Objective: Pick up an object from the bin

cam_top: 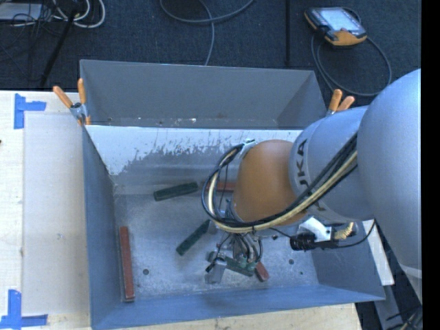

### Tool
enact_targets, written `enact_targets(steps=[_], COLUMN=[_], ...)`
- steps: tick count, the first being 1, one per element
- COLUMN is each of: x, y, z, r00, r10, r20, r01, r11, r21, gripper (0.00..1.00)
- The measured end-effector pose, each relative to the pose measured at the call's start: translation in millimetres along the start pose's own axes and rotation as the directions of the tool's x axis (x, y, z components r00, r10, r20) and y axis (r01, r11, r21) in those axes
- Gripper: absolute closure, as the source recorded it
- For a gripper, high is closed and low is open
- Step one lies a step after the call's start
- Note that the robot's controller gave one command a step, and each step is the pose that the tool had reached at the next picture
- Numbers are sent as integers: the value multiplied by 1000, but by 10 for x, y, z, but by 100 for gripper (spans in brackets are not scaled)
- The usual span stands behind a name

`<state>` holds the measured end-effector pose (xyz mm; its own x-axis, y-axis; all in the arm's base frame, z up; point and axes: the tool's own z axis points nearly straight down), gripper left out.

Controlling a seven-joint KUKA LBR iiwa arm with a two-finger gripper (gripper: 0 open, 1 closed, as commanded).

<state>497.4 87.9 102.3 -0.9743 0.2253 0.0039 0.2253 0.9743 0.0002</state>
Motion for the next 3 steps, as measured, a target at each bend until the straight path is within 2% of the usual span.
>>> enact_targets(steps=[1,2,3], x=[-346,-357,-233], y=[204,323,319], z=[175,267,277], r00=[1000,995,991], r10=[10,101,130], r20=[3,4,5], r01=[-10,-101,-130], r11=[1000,995,991], r21=[0,-1,-1], gripper=[0,100,100])
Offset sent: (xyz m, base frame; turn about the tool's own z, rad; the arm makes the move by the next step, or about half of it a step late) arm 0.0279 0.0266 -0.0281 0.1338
